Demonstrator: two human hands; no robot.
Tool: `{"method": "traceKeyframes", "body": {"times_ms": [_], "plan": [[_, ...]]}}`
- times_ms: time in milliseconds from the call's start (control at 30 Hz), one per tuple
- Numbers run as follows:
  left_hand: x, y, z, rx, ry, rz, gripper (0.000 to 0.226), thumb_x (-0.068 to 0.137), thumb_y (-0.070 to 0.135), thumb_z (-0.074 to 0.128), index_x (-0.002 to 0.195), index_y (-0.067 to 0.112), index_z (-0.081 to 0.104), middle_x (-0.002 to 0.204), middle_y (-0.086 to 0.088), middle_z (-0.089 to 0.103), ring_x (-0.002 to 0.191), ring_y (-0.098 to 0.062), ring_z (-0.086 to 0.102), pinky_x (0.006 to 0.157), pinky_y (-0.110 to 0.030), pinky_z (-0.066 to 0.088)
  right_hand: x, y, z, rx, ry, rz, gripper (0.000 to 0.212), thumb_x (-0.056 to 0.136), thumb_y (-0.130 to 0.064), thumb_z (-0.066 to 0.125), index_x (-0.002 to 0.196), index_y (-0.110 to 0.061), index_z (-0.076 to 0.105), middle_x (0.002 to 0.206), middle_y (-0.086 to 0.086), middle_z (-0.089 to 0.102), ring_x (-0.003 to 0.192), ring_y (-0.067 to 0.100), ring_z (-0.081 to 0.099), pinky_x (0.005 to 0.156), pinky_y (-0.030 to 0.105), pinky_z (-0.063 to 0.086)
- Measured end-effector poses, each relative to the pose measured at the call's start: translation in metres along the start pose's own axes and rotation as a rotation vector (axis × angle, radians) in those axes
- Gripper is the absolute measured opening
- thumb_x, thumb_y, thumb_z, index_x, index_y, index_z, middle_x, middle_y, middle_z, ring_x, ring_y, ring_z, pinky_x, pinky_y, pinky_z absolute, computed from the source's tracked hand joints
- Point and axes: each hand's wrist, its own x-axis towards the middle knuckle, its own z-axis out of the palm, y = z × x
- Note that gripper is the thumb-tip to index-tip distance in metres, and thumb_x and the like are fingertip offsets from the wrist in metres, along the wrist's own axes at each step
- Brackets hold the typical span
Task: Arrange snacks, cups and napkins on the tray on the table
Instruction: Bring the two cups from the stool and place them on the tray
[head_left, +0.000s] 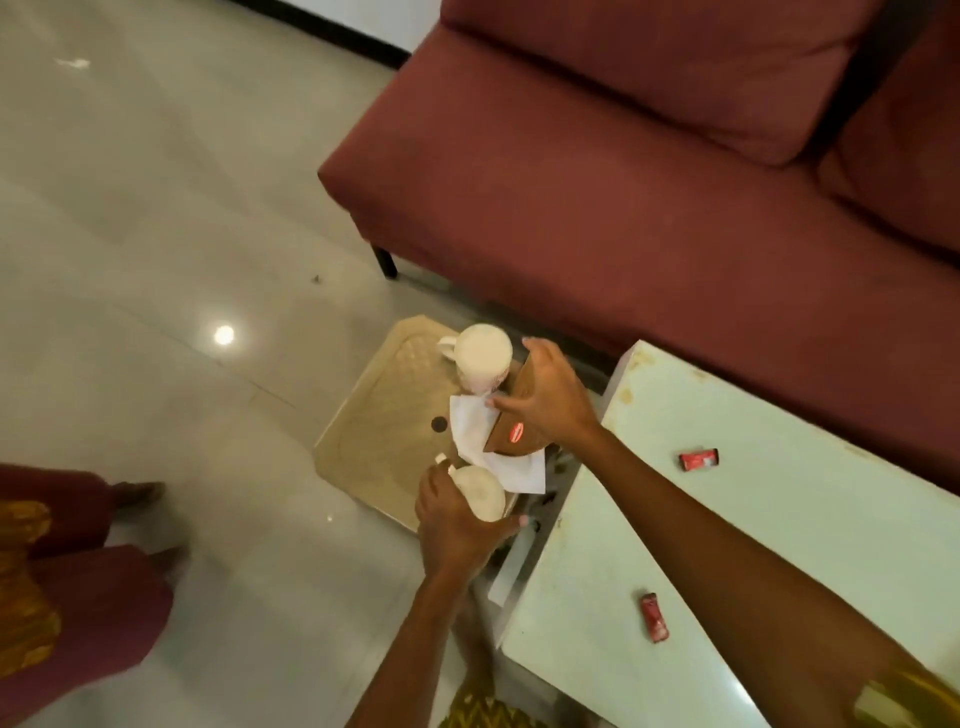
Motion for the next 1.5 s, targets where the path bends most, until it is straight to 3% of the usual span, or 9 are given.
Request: {"method": "traceKeyframes", "body": {"times_ms": [167,333,533,833,933,1100,1267,1433,1500], "plan": [[0.010,-0.029,0.030,0.006,0.008,0.005,0.103,0.051,0.044,0.084,0.137,0.022,0.032,0.143,-0.008,0.036,0.127,-0.028,0.037,0.096,-0.044,0.047,0.036,0.019,0.039,-0.043,-0.024,0.028,0.108,0.063,-0.050,0.078,0.143,-0.008,0.019,0.151,0.011,0.024,0.137,0.026,0.029,0.105,0.039,0.035],[0.012,-0.037,0.036,-0.002,0.070,0.045,0.095,0.054,0.039,0.085,0.134,0.023,0.037,0.141,-0.008,0.040,0.125,-0.027,0.043,0.091,-0.042,0.050,0.057,0.023,0.052,-0.067,-0.078,0.030,0.113,0.061,-0.052,0.078,0.144,-0.007,0.016,0.150,0.013,0.027,0.138,0.028,0.025,0.112,0.044,0.025],[0.009,-0.038,0.038,0.017,0.137,0.070,0.088,0.054,0.034,0.085,0.131,0.017,0.046,0.129,-0.011,0.054,0.114,-0.026,0.053,0.087,-0.036,0.051,0.068,0.023,0.067,0.054,0.058,0.087,0.089,0.058,-0.049,0.081,0.129,-0.014,0.040,0.129,0.005,0.053,0.116,0.021,0.050,0.091,0.032,0.043],[0.001,-0.028,-0.002,0.036,0.198,0.073,0.089,0.053,0.039,0.084,0.130,0.020,0.045,0.126,-0.008,0.056,0.109,-0.025,0.054,0.083,-0.040,0.052,0.054,-0.016,0.037,0.181,0.214,-0.044,0.078,0.049,-0.047,0.085,0.112,-0.016,0.051,0.111,0.000,0.060,0.101,0.016,0.056,0.080,0.034,0.051],[-0.001,-0.010,-0.028,0.047,0.221,0.116,0.087,0.053,0.040,0.083,0.130,0.025,0.045,0.124,-0.006,0.057,0.105,-0.024,0.056,0.078,-0.037,0.052,0.031,-0.032,0.011,0.267,0.293,-0.048,0.077,0.048,-0.047,0.085,0.111,-0.018,0.051,0.111,-0.001,0.059,0.099,0.013,0.055,0.078,0.029,0.050],[-0.017,0.031,-0.067,0.073,0.247,0.248,0.091,0.048,0.037,0.086,0.129,0.023,0.047,0.119,-0.010,0.059,0.101,-0.028,0.058,0.071,-0.033,0.048,-0.033,-0.043,-0.045,0.335,0.456,-0.033,0.075,0.048,-0.052,0.082,0.109,-0.024,0.050,0.109,-0.006,0.058,0.095,0.005,0.051,0.070,0.004,0.036],[-0.060,0.083,-0.078,0.097,0.172,0.396,0.091,0.051,0.037,0.085,0.132,0.025,0.045,0.125,-0.007,0.058,0.108,-0.026,0.055,0.077,-0.031,0.046,-0.121,-0.032,-0.110,0.369,0.622,0.027,0.079,0.048,-0.053,0.082,0.114,-0.028,0.047,0.109,-0.015,0.052,0.099,0.008,0.053,0.078,0.019,0.049],[-0.121,0.136,-0.053,0.105,0.054,0.508,0.091,0.052,0.039,0.085,0.132,0.030,0.042,0.128,-0.005,0.056,0.110,-0.027,0.054,0.082,-0.037,0.049,-0.215,0.004,-0.171,0.365,0.763,0.114,0.084,0.049,-0.055,0.081,0.119,-0.026,0.046,0.110,-0.017,0.051,0.095,-0.001,0.053,0.072,0.002,0.040],[-0.152,0.156,-0.033,0.113,0.026,0.571,0.095,0.050,0.041,0.086,0.132,0.030,0.040,0.130,-0.002,0.055,0.111,-0.026,0.054,0.083,-0.038,0.050,-0.259,0.025,-0.190,0.375,0.843,0.168,0.083,0.046,-0.056,0.081,0.117,-0.027,0.047,0.109,-0.016,0.054,0.093,-0.001,0.053,0.071,0.002,0.039]]}}
